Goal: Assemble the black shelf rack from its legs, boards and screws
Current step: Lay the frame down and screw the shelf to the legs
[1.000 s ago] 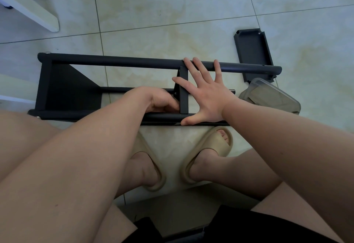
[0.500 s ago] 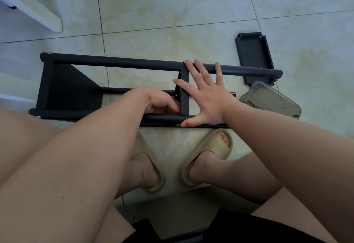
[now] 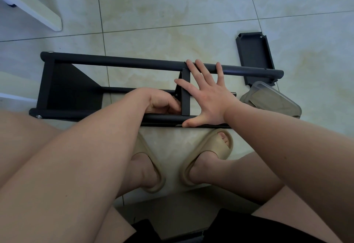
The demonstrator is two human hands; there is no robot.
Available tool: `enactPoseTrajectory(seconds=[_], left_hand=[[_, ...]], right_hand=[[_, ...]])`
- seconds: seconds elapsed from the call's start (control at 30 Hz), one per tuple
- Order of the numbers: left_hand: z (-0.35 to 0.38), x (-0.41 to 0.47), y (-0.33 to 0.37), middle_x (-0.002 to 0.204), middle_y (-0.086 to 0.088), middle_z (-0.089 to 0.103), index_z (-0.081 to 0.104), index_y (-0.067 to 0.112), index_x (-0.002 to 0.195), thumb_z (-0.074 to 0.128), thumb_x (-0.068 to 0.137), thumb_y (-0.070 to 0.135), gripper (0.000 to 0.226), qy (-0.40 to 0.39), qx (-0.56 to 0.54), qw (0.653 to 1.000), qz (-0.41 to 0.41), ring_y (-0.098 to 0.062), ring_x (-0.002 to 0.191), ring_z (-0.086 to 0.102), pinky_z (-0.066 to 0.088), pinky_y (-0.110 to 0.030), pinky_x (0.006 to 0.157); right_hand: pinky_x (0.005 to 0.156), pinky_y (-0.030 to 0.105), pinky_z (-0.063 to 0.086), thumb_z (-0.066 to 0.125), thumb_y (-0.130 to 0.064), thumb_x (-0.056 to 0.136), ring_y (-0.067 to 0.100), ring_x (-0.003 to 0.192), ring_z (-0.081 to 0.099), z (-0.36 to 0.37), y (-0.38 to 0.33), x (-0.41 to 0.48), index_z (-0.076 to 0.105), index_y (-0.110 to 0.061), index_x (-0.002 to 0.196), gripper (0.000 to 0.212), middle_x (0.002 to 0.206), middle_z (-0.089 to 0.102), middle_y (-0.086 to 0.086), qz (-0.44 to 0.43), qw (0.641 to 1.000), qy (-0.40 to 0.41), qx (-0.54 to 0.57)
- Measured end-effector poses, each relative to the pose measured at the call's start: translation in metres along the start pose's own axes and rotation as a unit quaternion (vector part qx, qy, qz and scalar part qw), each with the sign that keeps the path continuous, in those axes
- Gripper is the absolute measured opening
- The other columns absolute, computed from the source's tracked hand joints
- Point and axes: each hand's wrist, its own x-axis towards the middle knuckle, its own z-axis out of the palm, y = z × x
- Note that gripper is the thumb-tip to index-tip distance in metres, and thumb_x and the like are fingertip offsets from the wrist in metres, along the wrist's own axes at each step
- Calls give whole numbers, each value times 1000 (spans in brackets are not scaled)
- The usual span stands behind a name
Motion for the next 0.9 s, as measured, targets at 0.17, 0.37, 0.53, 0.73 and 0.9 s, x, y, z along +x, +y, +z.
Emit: enactPoseTrajectory(seconds=[0.17,0.37,0.53,0.73,0.9], left_hand=[[1,-3,4,99,-6,76,82,18,86,56,96,16,28,-5,45,998,-47,-20,89,72,57,-31,85],[5,-4,12,90,-10,76,78,12,83,57,94,7,25,41,64,995,-59,-22,84,72,54,-37,91],[7,-2,14,79,-10,72,70,7,94,55,93,0,17,62,59,995,-50,-21,73,69,56,-32,75],[8,-2,14,78,-13,68,68,4,91,53,91,-6,18,75,41,996,-30,-25,79,64,53,-37,84],[7,-1,10,78,-13,67,67,6,84,52,89,-10,23,86,34,996,-2,-24,76,67,54,-36,84]], right_hand=[[114,74,-7,30,-102,62,34,154,-18,-1,0,-1,10,-35,160,120,168,-18,12,2,1000,-4,-5],[114,74,-7,31,-102,62,34,154,-18,-2,-1,-1,11,-35,160,120,168,-18,13,2,1000,-5,-3],[114,74,-8,30,-102,62,33,154,-19,-2,0,-1,10,-35,160,121,168,-19,12,4,1000,-7,-5],[114,73,-9,31,-102,63,33,154,-18,-1,0,-1,10,-35,160,120,168,-19,12,2,1000,-4,-4],[115,73,-9,31,-102,63,33,155,-18,0,0,-1,11,-35,160,120,168,-18,13,2,1000,-1,-5]])
